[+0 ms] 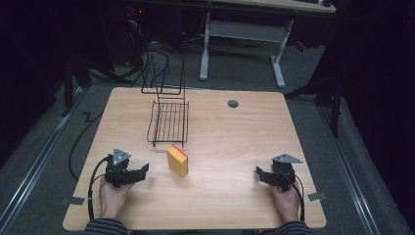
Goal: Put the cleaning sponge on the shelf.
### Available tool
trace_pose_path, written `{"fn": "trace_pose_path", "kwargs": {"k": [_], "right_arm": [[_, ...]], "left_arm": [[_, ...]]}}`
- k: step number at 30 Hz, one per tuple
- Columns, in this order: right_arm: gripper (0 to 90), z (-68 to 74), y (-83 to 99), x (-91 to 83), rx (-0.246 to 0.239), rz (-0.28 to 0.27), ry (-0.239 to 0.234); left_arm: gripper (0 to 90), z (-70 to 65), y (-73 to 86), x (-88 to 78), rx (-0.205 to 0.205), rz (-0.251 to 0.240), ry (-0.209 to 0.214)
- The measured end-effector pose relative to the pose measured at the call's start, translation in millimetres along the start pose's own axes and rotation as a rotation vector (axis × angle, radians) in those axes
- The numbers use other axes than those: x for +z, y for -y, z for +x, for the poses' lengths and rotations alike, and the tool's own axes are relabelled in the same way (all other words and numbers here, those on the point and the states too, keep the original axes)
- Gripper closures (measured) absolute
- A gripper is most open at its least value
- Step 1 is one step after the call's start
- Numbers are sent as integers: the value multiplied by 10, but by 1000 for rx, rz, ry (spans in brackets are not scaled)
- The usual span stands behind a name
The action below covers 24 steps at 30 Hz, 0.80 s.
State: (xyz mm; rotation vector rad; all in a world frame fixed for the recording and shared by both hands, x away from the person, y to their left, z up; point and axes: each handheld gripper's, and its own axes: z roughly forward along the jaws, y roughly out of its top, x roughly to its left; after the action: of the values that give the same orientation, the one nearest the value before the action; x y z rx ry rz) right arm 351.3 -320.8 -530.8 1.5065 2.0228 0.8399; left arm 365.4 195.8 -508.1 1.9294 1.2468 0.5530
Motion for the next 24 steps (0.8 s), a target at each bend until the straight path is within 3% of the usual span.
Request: {"fn": "trace_pose_path", "kwargs": {"k": [6,24], "right_arm": [[243,2,0,-1,2,1,-1],[243,2,0,-1,2,1,0]], "left_arm": [[129,-45,-56,-82,-4,-24,-8],[138,-243,-131,-255,35,-50,58]]}}
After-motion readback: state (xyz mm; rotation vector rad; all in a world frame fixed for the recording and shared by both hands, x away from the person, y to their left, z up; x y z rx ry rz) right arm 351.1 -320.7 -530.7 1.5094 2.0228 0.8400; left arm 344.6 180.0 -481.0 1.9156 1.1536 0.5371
